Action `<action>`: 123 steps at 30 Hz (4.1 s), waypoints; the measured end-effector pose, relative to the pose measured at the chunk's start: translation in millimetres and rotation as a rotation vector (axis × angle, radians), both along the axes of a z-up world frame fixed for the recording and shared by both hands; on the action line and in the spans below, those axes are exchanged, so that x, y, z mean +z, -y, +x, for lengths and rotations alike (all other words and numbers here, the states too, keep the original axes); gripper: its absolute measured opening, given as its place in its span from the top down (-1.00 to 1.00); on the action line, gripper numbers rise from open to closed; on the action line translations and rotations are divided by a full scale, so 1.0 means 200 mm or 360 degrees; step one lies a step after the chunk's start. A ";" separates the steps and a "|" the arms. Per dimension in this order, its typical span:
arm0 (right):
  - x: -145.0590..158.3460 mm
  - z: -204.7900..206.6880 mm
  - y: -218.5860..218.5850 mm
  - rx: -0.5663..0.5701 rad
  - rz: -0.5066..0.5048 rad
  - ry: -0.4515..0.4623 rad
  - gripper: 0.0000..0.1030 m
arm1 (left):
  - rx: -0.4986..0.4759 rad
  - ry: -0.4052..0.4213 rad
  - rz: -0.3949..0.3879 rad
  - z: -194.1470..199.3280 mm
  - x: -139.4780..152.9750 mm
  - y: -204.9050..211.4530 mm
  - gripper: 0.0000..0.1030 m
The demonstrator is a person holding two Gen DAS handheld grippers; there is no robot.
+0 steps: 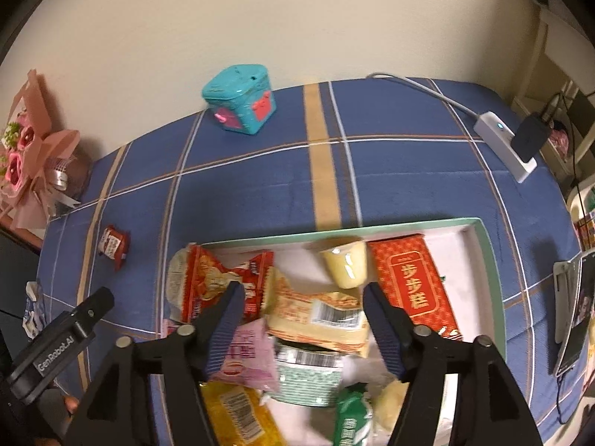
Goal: Organize snacks
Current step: 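Move both tools back from the tray toward the remaining snacks, then grasp the beige printed pack with the right tool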
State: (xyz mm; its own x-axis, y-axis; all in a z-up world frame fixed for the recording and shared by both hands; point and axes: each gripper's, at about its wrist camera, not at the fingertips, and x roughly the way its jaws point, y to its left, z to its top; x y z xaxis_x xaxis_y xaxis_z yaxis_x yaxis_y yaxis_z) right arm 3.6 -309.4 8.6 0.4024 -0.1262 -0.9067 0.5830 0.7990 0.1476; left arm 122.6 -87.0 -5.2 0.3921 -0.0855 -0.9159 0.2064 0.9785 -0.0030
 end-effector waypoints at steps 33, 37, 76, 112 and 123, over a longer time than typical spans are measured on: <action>-0.11 0.41 -0.57 0.0293 -0.0079 -0.0016 -1.00 | 0.0257 0.0089 0.0143 0.24 0.03 -0.55 -0.84; -0.15 0.44 -0.60 0.0324 -0.0041 0.0011 -1.00 | 0.0261 0.0067 0.0110 0.26 0.01 -0.57 -0.84; -0.34 0.57 -0.73 0.0400 -0.0002 -0.0006 -1.00 | 0.0260 -0.0122 -0.0079 0.35 -0.18 -0.61 -0.84; -0.38 0.58 -0.64 0.0340 0.0196 0.0205 -1.00 | 0.0244 -0.0166 -0.0015 0.38 -0.25 -0.60 -0.84; -0.40 0.59 -0.63 0.0282 0.0028 0.0117 -0.98 | 0.0281 -0.0171 -0.0042 0.41 -0.27 -0.65 -0.84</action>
State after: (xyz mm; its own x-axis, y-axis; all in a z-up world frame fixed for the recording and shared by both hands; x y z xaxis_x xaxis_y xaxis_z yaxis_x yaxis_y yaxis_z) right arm 121.8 -183.4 -71.4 0.4820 -0.0321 -0.8756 0.4206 0.8851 0.1991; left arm 204.2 42.4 -58.7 0.3035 -0.0485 -0.9516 0.0290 0.9987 -0.0417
